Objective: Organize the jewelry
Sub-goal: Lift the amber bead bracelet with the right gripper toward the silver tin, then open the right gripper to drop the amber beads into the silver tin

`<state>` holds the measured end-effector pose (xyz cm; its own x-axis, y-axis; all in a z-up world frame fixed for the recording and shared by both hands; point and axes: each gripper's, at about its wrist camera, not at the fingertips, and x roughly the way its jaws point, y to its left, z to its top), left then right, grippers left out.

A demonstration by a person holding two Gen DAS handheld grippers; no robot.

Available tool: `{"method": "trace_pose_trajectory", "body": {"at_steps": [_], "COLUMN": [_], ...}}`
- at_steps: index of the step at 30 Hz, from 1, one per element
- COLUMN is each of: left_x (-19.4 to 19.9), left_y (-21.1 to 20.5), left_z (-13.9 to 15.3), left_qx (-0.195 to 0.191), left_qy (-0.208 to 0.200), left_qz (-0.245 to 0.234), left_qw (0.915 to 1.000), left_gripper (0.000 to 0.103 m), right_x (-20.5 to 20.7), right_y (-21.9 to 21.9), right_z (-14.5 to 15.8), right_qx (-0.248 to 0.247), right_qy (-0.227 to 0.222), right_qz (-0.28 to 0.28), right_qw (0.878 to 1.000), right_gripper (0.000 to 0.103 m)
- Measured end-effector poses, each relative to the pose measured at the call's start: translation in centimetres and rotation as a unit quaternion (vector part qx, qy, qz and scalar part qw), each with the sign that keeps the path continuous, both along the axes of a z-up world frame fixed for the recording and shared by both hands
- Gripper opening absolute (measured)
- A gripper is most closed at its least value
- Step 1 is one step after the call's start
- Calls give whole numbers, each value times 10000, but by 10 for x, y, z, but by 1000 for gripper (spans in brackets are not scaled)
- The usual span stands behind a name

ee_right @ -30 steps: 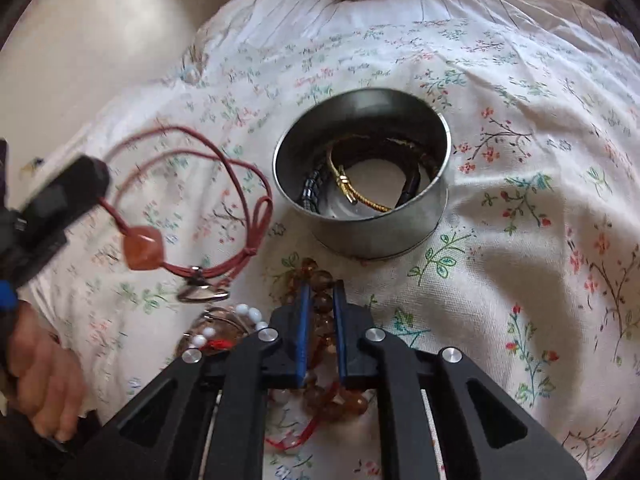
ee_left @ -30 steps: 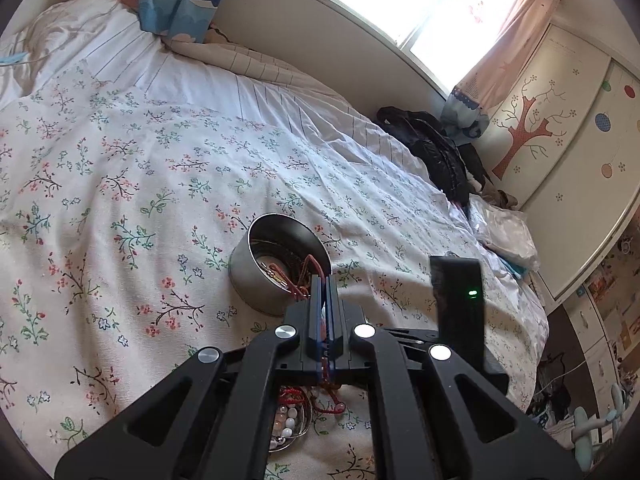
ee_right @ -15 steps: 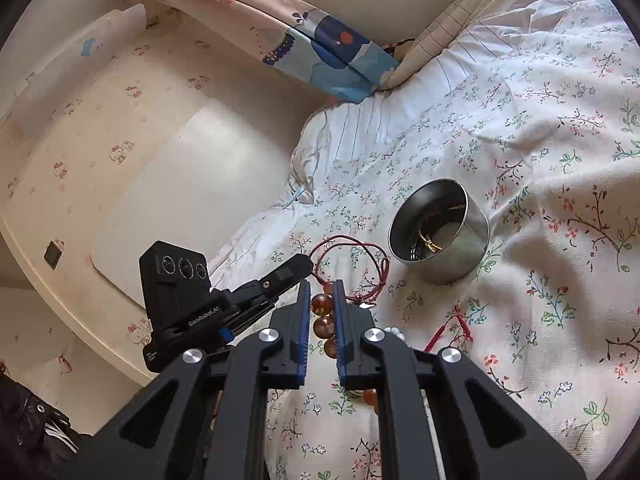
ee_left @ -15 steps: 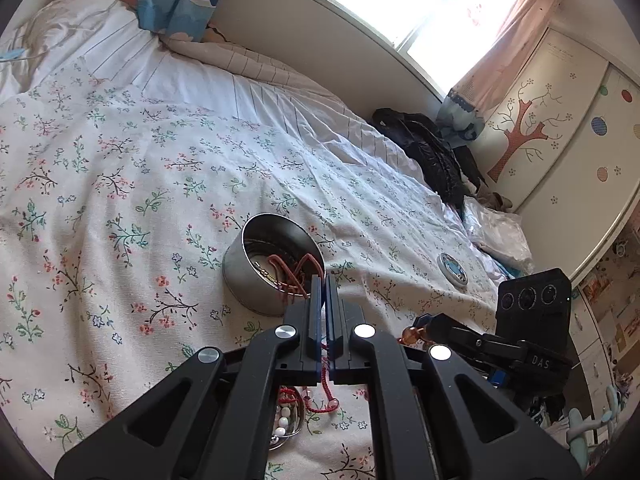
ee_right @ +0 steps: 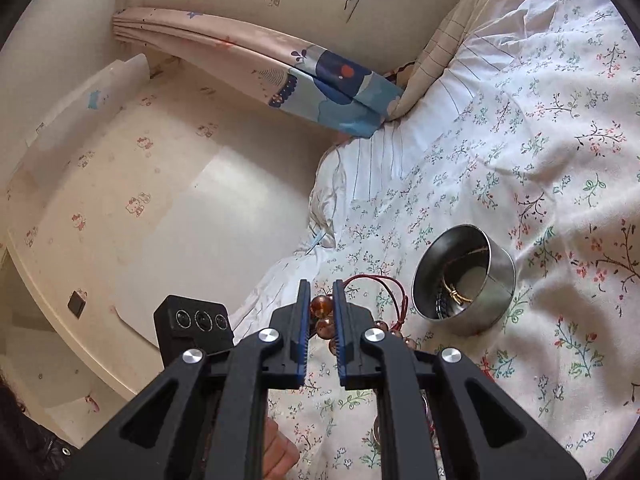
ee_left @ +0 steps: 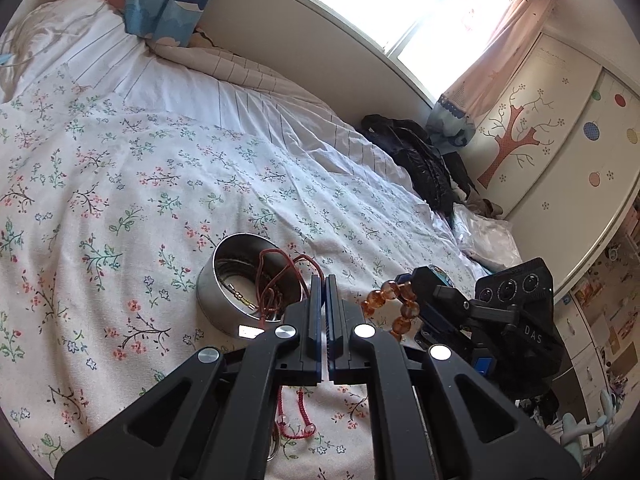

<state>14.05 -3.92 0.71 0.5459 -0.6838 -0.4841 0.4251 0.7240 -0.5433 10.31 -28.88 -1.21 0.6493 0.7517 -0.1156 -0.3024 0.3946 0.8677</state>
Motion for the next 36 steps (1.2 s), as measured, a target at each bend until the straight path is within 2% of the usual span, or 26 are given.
{"method": "trace_pose_trajectory", "body": {"at_steps": [12,17,18,19,20,21,27,36], "left_x": [25,40,43,45,47,48,47,33], "left_y": [-26,-32,-31,-30,-29,-25,-14,-28], "left_z": [-2,-17,-22,-26,-30,-33,-37,-31], "left_qx": [261,545,627,741,846,902,1115,1858], "left_qy": [-59,149,229,309,360,392,416,-45], "left_qz": [15,196,240,308,382,448,695,714], "left_qw": [9996,9982,9975,9963,9950,9941,9905,9800], "left_gripper": [2,2,3,3,3,3,10,27], "right_x": [38,58,61,63,62,62,57,56], "right_y": [-7,-1,0,1,0,-1,-6,-3], "right_z": [-15,-24,-28,-32,-34,-35,-33,-35], "right_qx": [33,-112,-120,-168,-245,-250,-260,-496], "right_qy": [207,404,507,597,660,682,634,750], "right_qz": [-193,-167,-138,-155,-224,-240,-285,-265], "right_qw": [9996,9990,9985,9980,9973,9971,9972,9956], "right_gripper": [12,13,14,24,42,46,46,50]}}
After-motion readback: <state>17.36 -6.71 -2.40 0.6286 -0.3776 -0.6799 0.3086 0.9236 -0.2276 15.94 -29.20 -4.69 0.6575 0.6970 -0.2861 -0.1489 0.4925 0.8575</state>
